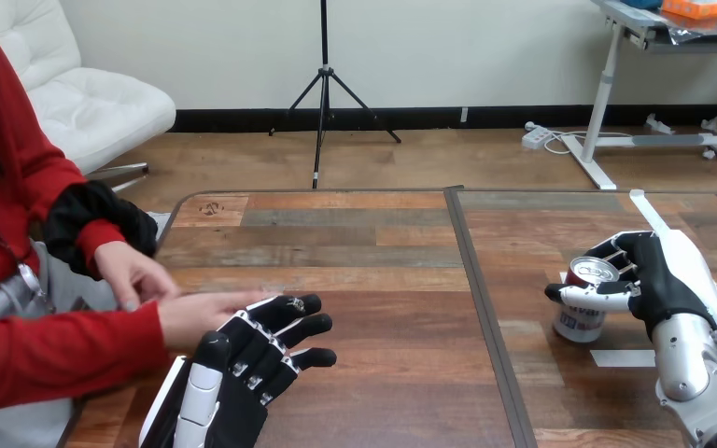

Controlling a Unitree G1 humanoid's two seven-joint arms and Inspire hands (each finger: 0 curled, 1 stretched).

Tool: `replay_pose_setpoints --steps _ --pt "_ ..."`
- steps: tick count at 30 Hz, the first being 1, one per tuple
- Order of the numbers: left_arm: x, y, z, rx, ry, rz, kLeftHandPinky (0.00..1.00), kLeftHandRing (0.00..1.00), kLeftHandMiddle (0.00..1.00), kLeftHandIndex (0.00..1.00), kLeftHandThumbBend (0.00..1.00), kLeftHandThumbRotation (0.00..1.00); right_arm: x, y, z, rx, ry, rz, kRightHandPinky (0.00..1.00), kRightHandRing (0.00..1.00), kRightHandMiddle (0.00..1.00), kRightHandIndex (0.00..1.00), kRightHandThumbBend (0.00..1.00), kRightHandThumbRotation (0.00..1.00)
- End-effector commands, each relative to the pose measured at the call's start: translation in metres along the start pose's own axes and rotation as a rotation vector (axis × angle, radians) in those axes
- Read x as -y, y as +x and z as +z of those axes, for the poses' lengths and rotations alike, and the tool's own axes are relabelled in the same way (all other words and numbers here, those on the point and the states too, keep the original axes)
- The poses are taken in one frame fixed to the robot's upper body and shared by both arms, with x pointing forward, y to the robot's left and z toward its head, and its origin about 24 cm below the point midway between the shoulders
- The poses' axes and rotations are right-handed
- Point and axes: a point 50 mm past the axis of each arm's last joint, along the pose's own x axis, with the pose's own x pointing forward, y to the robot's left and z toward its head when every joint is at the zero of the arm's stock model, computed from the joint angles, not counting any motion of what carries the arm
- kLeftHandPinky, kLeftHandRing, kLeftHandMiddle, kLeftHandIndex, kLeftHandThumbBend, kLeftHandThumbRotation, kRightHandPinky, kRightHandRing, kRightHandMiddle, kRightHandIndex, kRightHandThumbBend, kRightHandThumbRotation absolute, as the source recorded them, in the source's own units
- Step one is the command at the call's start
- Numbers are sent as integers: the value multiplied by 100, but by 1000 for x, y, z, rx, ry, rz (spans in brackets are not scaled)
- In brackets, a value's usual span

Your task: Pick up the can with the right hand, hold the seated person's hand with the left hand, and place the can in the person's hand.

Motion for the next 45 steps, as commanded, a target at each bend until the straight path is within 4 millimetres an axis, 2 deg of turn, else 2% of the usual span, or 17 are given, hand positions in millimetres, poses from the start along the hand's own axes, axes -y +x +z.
replay_pose_setpoints --steps 1,14,30,39,45 --pt "7 20 7 113 -30 -6 63 75 75 63 93 71 17 15 32 101 20 -37 37 41 46 46 72 0" --pt "4 22 12 132 35 -7 62 75 75 63 92 72 22 15 31 126 6 -13 35 39 44 46 74 0" --pt "-4 26 29 180 294 13 71 78 76 64 94 75 37 14 30 196 7 8 35 39 43 46 76 0" --pt "-6 31 50 217 555 16 79 85 83 78 99 79 47 14 31 216 23 -10 34 38 42 45 78 0" --pt "-6 35 67 278 755 15 86 90 89 85 100 85 54 15 32 229 36 -21 33 37 41 45 79 0"
